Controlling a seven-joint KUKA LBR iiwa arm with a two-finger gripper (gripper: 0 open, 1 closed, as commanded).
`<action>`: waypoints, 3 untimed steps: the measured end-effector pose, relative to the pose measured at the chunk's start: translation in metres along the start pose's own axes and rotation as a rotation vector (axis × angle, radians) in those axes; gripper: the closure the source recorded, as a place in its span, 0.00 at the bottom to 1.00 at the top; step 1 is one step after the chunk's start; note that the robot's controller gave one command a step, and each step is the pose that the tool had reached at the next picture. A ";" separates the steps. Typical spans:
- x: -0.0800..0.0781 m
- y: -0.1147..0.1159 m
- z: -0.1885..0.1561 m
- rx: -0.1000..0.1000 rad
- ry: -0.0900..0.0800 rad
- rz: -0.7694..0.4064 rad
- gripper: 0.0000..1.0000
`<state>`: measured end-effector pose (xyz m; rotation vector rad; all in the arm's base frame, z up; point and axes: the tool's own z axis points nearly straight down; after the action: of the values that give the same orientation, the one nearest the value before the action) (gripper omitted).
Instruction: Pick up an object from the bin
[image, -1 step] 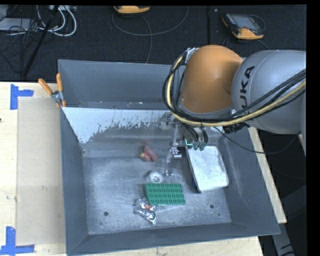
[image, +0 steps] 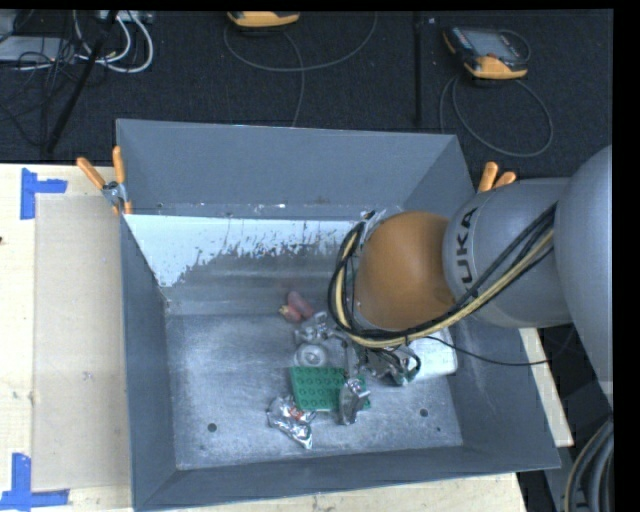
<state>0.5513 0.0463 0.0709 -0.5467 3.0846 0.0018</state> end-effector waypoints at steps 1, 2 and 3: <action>-0.004 -0.001 -0.005 0.001 -0.008 0.004 1.00; -0.014 0.019 -0.144 0.001 0.000 0.068 1.00; -0.012 0.019 -0.139 -0.001 0.008 0.070 0.00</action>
Offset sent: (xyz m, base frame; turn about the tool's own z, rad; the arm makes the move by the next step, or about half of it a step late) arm 0.0000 0.0000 0.0000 0.0000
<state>0.5548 0.0677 0.2097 -0.4403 3.1100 0.0011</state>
